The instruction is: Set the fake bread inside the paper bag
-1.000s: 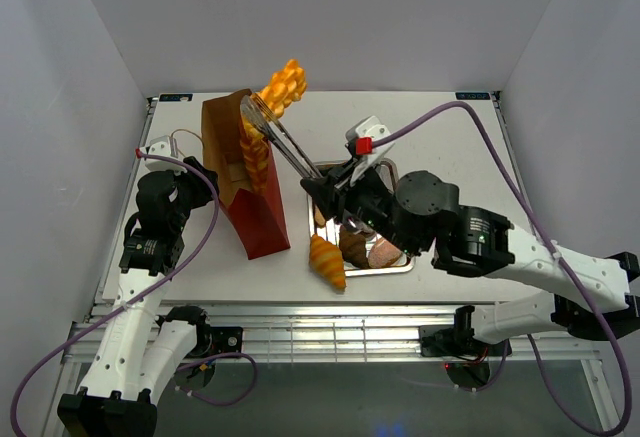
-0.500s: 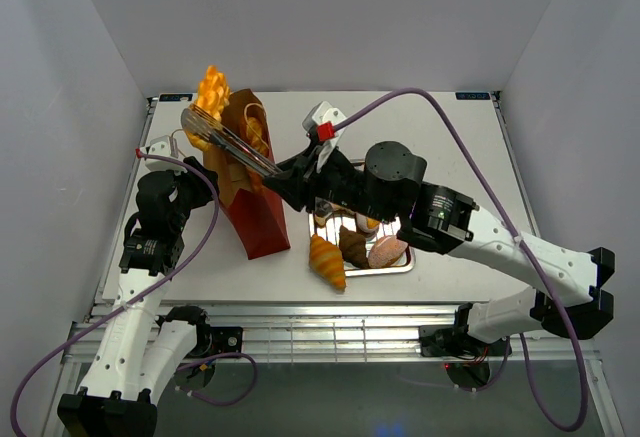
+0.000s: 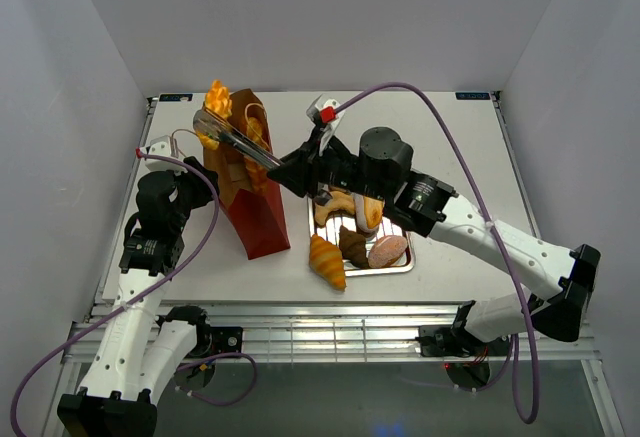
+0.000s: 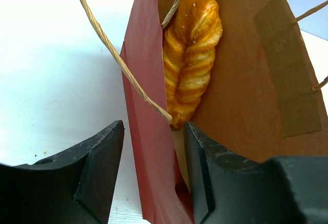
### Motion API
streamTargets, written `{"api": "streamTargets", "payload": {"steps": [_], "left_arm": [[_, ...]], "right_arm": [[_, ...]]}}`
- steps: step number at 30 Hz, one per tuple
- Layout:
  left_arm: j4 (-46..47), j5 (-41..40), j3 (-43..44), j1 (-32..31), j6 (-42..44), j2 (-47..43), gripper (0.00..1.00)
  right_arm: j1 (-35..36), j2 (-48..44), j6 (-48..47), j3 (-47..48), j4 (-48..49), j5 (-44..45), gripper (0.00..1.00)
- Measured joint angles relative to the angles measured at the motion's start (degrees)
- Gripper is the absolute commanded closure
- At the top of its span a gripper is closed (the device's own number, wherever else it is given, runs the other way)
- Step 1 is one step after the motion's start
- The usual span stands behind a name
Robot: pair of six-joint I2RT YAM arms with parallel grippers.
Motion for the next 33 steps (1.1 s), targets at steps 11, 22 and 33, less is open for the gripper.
{"api": "streamTargets", "payload": {"steps": [11,22,33], "left_arm": [[0.00,0.02,0.00,0.00,0.00,0.00,0.39],[0.00,0.22,0.00,0.00,0.00,0.00,0.39],[-0.02,0.55,-0.09,-0.13,0.00,0.00,0.39]], "right_arm": [[-1.88,0.83,2.62,-1.64,1.84,-3.21,0.59],[-2.36,0.31,3.56,-2.86,3.23,-3.34,0.50],[-2.51,-1.29,3.58,-3.02,2.69,-2.16,0.51]]}}
